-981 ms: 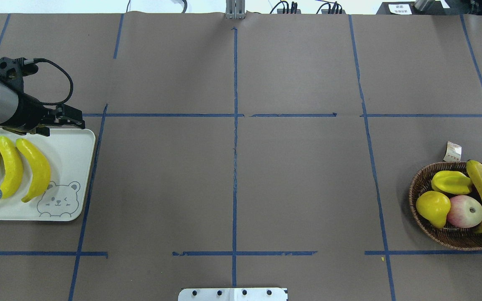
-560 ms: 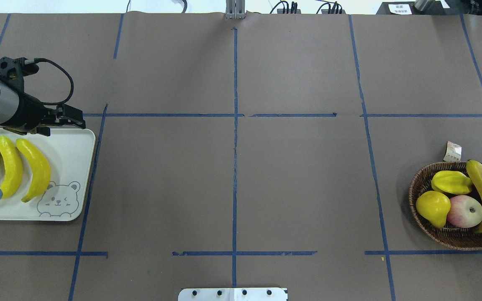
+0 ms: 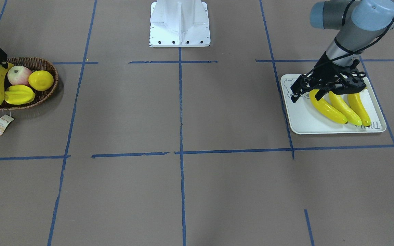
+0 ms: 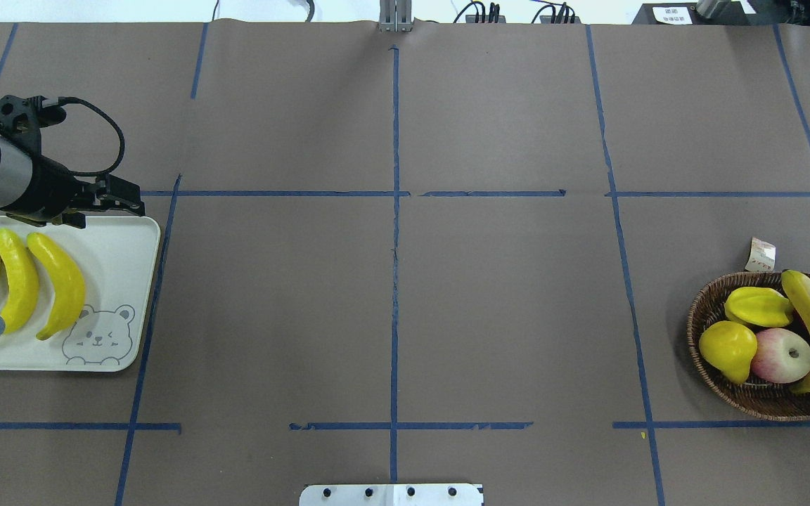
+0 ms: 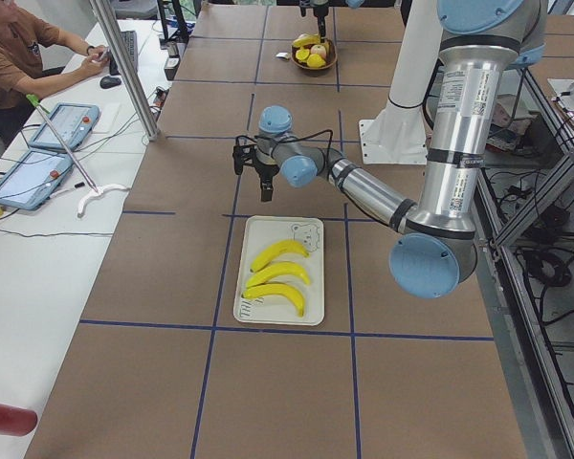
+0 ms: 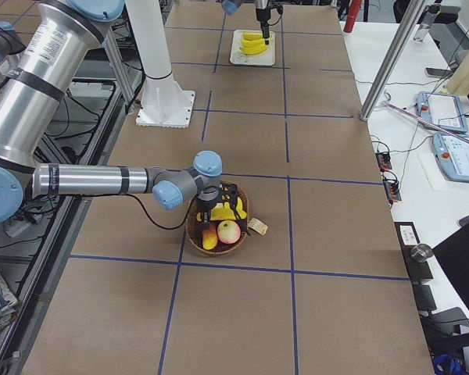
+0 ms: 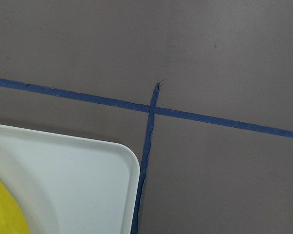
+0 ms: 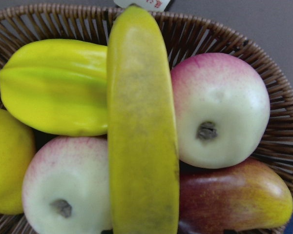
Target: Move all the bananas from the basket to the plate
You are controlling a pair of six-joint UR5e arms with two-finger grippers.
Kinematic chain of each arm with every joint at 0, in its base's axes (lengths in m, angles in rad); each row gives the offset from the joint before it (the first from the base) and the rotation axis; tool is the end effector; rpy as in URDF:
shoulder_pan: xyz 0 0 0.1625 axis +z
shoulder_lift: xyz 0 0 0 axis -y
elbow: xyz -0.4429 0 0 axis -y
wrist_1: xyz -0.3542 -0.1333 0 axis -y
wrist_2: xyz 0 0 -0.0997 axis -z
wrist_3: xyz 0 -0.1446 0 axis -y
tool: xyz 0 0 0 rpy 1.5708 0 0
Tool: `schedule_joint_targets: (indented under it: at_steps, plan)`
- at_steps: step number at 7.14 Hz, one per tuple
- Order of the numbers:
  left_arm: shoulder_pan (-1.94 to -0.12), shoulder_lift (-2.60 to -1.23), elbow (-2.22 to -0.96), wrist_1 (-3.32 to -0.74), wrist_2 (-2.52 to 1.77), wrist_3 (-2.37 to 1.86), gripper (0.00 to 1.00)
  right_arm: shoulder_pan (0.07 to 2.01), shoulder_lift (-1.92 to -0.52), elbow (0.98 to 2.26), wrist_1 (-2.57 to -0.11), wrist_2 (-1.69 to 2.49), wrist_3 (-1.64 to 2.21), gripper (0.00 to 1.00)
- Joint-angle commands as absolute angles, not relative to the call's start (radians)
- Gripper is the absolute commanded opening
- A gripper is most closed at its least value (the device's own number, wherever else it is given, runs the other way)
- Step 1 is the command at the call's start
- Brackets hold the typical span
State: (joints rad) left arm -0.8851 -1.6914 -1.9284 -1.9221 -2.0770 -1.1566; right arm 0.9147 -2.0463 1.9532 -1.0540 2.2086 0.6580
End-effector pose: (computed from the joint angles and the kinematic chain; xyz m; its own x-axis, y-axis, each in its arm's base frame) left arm 0.2857 -0.4489 0.4510 0.5727 -0.1441 -0.8070 0.2403 0.9707 -0.0029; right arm -0.1386 -0.2574 0.6541 0.7256 -0.0995 0.6809 0.1420 0.9898 -0.0066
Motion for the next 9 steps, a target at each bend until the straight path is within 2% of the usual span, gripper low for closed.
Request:
schedule_joint_targets:
  at_steps: [1, 3, 4, 9]
  plan:
    - [-0.887, -1.692, -1.928, -1.922, -2.077, -1.157, 1.0, 0.904, -2.043, 1.953, -1.052, 2.209, 0.658, 0.62]
    - [-0.885, -1.693, -1.928, -1.922, -2.077, -1.158, 1.0, 0.907, -2.043, 1.956, -1.051, 2.207, 0.649, 0.18]
    - [-0.885, -1.694, -1.928, -1.922, -2.079, -1.157, 1.0, 0.91, -2.043, 1.962, -1.051, 2.207, 0.649, 0.03]
    - [-0.885, -1.694, -1.942, -1.921, -2.08, -1.16, 1.0, 1.037, -2.094, 2.04, -1.054, 2.264, 0.646, 0.0]
